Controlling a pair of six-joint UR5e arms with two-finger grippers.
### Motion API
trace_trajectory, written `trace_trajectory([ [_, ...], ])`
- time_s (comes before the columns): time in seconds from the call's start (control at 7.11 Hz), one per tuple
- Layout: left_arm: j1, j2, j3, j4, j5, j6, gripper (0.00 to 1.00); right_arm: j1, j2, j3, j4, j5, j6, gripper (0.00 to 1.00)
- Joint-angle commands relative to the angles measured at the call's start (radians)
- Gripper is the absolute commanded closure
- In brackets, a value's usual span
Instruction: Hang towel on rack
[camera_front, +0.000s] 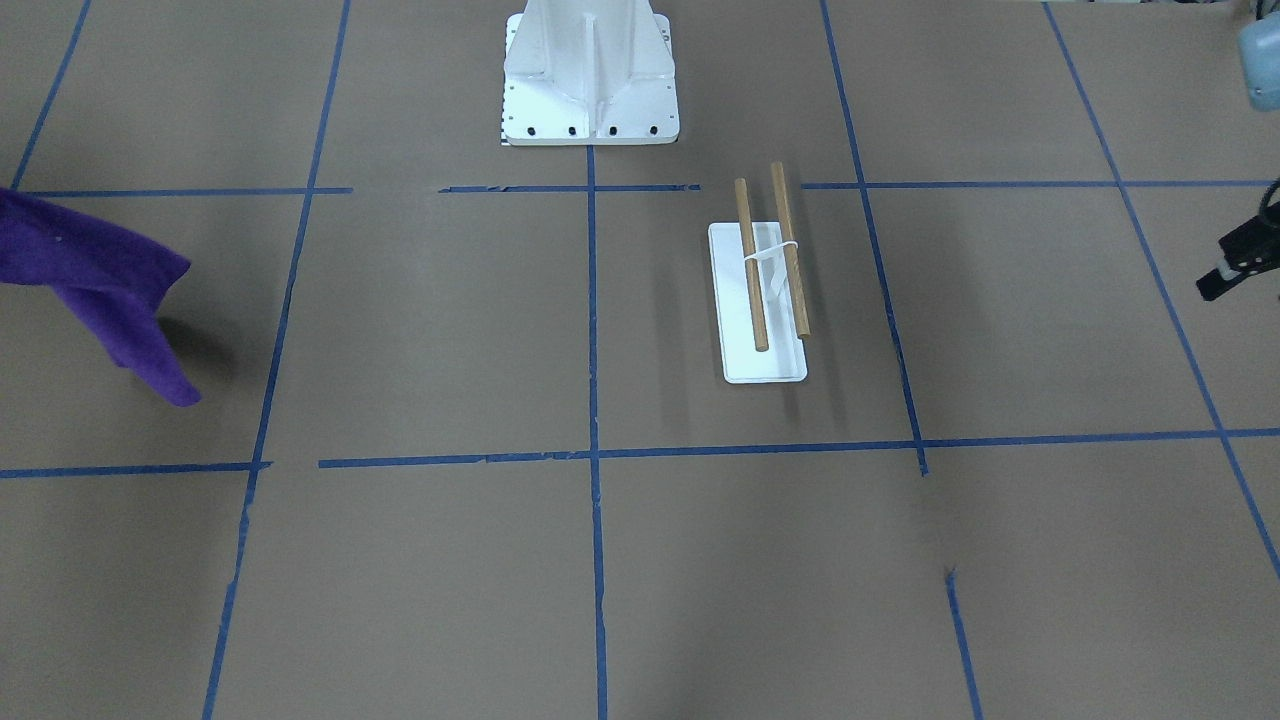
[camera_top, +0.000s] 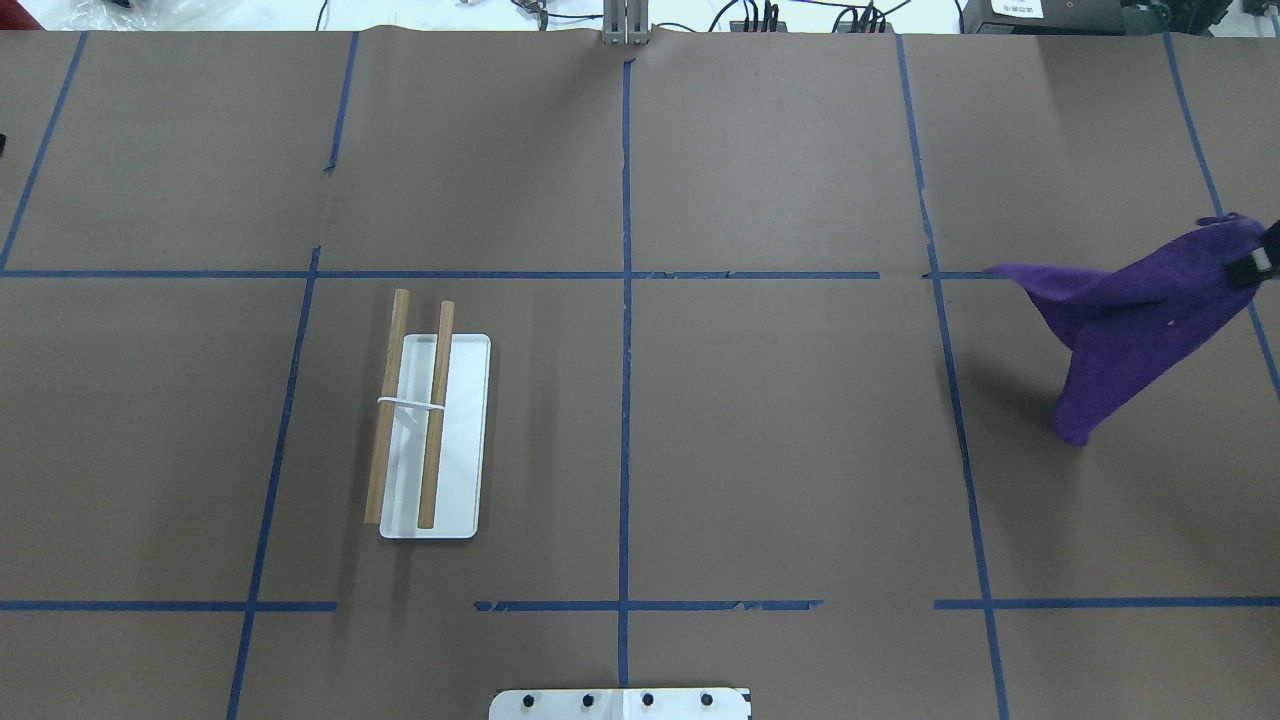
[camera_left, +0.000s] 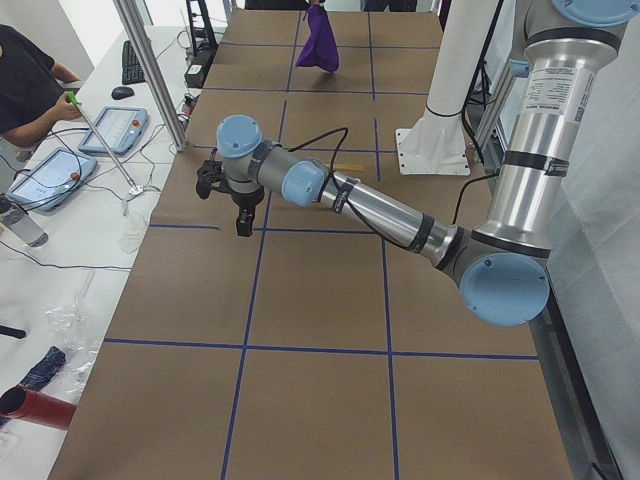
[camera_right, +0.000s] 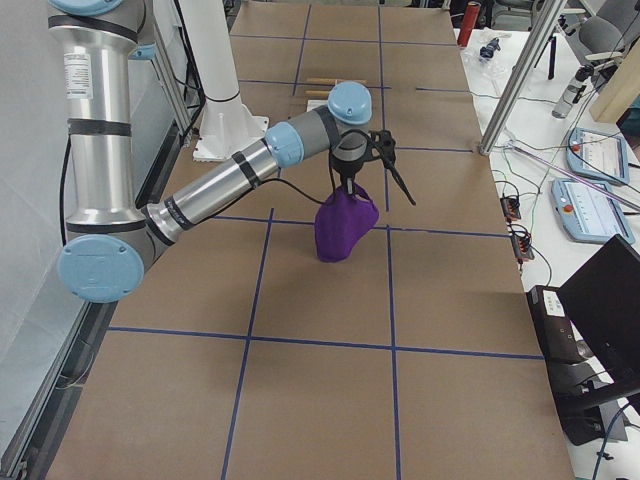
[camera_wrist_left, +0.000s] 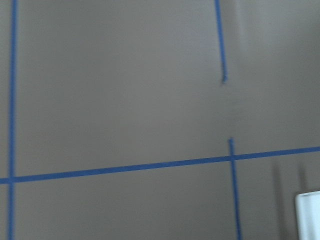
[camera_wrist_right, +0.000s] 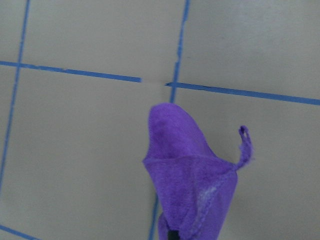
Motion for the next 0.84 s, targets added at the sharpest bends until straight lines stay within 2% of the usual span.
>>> trace_trajectory([
  [0.0, 0.153, -0.007, -0.075, -0.257, 0.0, -0.385, 0.0, -0.18, 0.259, 0.041, -0.002, 0.004, 0.438, 1.0],
  [0.14, 0.252, -0.046, -0.081, -0.384, 0.007, -0.627, 0.0, -0.263, 0.365, 0.035, -0.002, -0.03, 0.586, 1.0],
  [0.28, 0.31, -0.163, -0.06, -0.417, 0.029, -0.851, 0.0, -0.342, 0.444, 0.027, -0.002, -0.096, 0.676, 1.0],
  [0.42, 0.403, -0.257, -0.039, -0.417, 0.097, -1.012, 0.0, -0.405, 0.478, 0.019, -0.002, -0.165, 0.701, 1.0],
  [0.56, 0.501, -0.314, -0.037, -0.417, 0.21, -1.154, 0.0, -0.445, 0.524, -0.011, -0.001, -0.231, 0.738, 1.0],
  [0.7, 0.538, -0.342, -0.038, -0.423, 0.211, -1.282, 0.0, -0.468, 0.578, -0.054, 0.001, -0.26, 0.772, 1.0],
])
